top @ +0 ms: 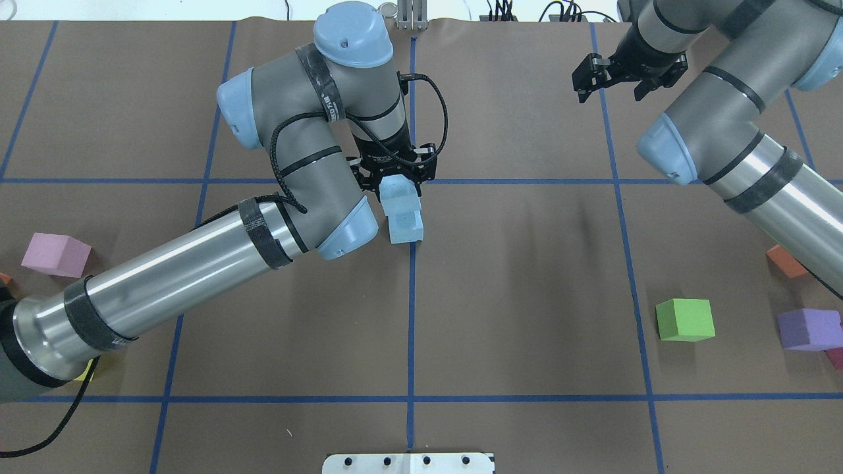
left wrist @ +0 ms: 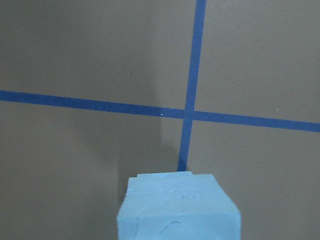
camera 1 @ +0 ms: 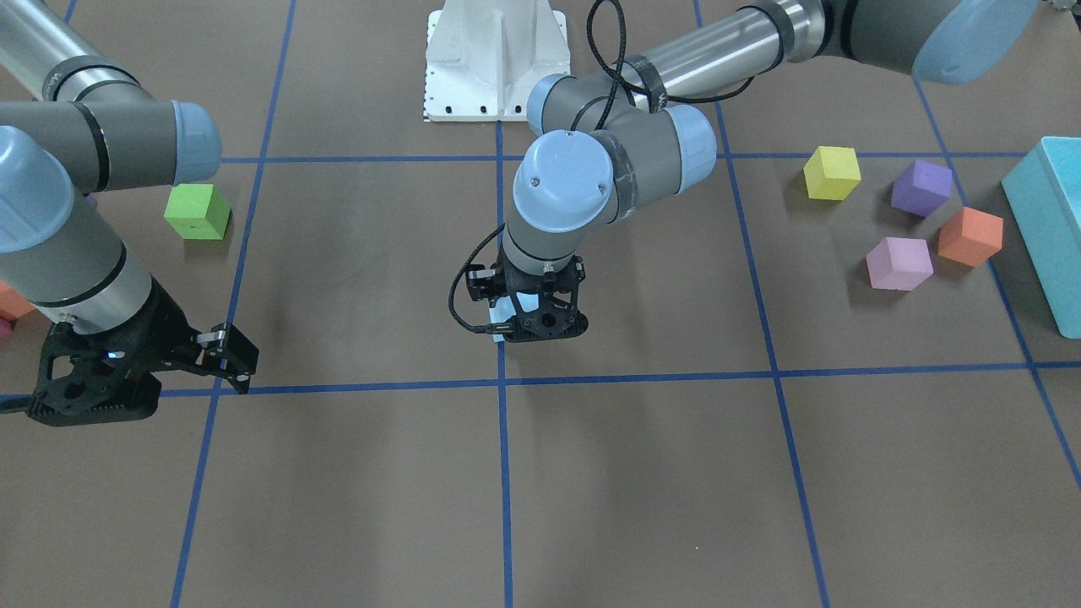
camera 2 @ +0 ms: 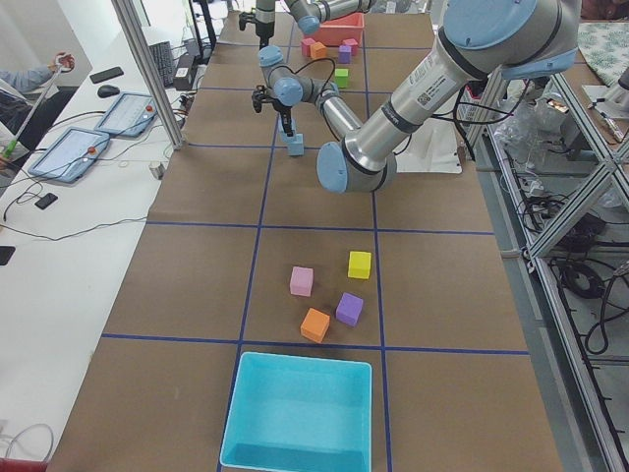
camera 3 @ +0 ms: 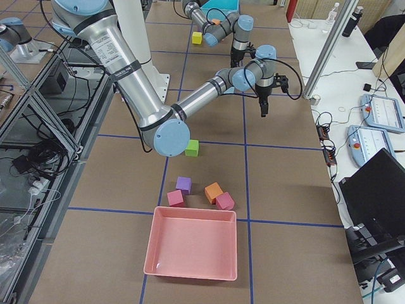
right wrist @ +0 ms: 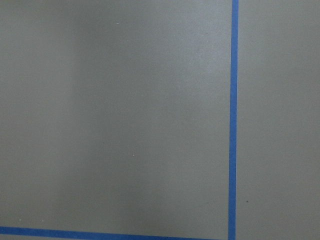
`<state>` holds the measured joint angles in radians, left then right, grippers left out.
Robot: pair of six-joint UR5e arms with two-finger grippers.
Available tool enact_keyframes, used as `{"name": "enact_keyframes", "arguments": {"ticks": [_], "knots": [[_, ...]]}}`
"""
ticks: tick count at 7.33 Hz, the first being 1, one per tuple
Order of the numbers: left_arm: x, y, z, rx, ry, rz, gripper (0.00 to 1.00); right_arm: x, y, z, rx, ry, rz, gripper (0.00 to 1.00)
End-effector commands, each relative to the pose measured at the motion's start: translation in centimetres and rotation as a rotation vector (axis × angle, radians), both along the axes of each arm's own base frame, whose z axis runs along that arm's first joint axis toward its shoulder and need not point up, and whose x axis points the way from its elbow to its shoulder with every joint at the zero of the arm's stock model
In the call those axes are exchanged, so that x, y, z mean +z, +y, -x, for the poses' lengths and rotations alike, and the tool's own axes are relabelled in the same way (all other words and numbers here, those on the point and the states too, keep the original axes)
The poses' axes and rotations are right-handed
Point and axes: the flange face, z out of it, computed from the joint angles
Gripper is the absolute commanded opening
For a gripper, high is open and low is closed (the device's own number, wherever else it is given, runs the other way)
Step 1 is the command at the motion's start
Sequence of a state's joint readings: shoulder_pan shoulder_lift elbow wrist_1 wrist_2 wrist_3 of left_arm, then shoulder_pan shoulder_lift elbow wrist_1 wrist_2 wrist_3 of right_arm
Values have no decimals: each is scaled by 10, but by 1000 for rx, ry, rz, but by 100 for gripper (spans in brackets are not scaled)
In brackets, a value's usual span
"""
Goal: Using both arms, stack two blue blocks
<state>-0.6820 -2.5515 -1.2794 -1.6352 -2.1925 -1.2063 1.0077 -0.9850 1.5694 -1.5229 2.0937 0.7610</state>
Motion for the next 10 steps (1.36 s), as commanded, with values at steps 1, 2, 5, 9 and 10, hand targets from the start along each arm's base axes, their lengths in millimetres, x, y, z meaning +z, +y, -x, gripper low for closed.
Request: {"name": "enact_keyframes", "arguments": {"ticks": [1,2,5,9,10], "knots": [[-1,4,0,-11,0,18,67,2,0,1,-1,3,2,100],[-3,6,1,-12,5,16,67,3,0,1,-1,4,3,100],[-1,20,-15,-28,-18,-1,78,3,-1,2,0,5,4,100],[-14,34,1,-24,17,-24,98,4,0,1,1,6,2,100],[-30,11,45,-67,42,-35,98,-1,2,-17,6,-11,-13,100]]}}
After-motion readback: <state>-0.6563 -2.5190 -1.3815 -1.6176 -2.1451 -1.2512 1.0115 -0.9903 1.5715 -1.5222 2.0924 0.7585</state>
